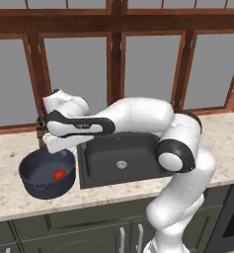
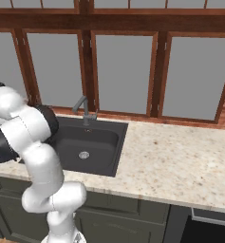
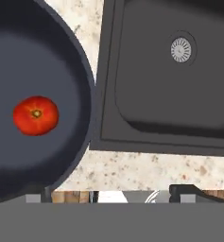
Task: Dump the tomato from the pot into the sink. Then turn on the water and wash the tomato. Then turn off the water and put the tomato back in the pot.
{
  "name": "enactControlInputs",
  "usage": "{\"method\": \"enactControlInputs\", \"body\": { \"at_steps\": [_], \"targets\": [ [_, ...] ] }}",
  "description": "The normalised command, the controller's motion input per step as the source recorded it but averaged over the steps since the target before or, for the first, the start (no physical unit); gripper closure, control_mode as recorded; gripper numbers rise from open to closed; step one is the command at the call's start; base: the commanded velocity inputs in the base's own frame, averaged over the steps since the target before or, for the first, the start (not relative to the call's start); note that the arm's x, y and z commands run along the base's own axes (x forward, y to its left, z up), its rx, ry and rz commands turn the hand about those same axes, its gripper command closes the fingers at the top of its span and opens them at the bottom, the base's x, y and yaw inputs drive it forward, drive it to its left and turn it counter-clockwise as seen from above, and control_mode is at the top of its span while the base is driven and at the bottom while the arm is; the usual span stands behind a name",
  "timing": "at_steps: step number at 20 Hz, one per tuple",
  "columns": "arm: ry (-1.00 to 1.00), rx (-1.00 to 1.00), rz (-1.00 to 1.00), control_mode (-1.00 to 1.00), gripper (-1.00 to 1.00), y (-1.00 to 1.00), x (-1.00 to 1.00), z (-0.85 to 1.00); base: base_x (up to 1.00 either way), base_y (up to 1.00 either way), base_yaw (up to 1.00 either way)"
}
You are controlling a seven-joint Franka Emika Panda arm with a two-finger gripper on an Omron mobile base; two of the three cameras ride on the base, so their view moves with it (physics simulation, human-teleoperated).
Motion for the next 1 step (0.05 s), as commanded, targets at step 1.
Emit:
{"method": "enactControlInputs", "body": {
  "at_steps": [1],
  "targets": [
    [-0.05,0.25,0.05,-1.00,-1.00,-0.42,-0.31,0.83,0.00,0.00,0.00]
  ]
}}
